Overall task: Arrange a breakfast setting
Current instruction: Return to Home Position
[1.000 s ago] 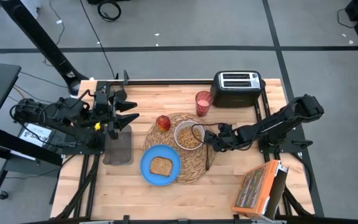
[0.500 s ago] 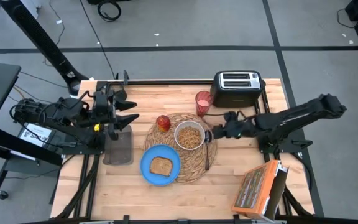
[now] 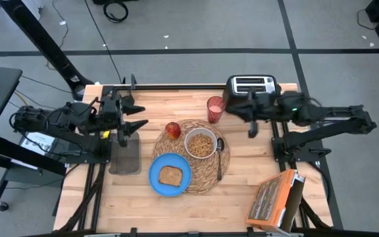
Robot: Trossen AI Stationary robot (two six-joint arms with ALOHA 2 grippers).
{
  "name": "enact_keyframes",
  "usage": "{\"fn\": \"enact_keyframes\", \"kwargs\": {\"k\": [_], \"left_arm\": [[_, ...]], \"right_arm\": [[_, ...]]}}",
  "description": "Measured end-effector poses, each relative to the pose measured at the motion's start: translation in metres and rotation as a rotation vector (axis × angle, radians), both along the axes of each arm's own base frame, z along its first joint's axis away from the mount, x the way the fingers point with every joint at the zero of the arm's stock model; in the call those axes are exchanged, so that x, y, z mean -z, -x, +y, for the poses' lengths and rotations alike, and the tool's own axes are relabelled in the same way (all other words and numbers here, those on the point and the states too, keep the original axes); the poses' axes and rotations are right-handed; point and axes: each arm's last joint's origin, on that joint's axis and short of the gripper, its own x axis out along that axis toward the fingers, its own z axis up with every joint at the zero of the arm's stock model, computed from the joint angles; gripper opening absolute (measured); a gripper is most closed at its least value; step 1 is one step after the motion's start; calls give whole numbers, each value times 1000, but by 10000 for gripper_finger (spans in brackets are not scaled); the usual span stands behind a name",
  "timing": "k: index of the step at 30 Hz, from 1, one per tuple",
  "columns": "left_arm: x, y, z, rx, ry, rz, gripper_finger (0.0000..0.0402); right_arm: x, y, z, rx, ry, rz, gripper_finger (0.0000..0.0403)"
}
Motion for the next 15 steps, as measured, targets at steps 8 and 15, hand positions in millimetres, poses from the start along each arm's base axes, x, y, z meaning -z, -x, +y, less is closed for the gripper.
{"fn": "enact_keyframes", "kwargs": {"k": [8, 15], "left_arm": [[36, 24, 15, -15, -10, 13, 243], [54, 56, 20, -45, -84, 39, 243]], "right_arm": [[1, 54, 3, -184, 33, -158, 6], [12, 81, 3, -126, 45, -73, 27]]}}
